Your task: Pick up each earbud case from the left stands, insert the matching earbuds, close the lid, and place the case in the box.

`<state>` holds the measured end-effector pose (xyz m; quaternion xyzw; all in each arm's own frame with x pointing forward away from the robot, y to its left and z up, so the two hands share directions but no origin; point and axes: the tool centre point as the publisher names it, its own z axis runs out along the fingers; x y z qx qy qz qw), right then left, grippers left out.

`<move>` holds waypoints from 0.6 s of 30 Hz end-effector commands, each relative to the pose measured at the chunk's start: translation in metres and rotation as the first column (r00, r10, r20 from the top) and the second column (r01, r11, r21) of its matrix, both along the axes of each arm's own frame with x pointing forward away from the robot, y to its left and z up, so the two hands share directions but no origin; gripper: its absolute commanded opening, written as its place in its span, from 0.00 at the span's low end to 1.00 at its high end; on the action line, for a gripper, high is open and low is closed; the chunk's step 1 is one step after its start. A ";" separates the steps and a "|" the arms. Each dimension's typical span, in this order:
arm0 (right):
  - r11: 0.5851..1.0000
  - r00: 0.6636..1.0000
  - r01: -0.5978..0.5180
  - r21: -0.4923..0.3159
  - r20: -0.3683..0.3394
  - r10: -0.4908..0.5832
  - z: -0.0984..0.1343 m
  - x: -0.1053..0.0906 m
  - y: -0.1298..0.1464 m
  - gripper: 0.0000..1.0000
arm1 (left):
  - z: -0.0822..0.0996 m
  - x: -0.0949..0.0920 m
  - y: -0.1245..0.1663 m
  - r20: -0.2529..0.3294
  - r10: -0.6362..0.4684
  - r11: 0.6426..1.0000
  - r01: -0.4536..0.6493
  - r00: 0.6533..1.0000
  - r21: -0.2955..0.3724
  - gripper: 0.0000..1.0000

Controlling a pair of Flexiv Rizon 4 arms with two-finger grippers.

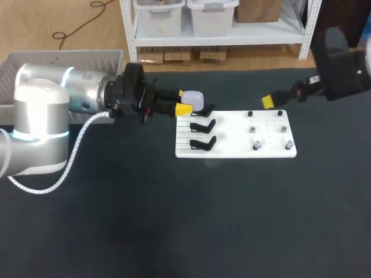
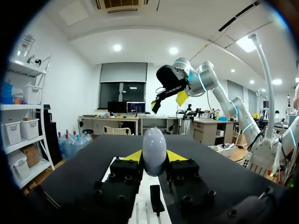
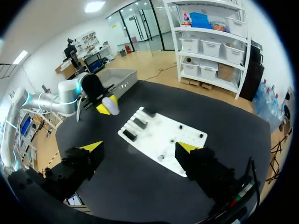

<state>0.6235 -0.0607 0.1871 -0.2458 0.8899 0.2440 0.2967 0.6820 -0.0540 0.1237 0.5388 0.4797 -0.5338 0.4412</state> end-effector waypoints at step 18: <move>0.997 0.995 -0.069 -0.030 -0.072 0.067 -0.018 -0.014 0.091 1.00 | -0.004 -0.002 0.000 0.023 0.009 1.000 -0.008 1.000 -0.018 0.00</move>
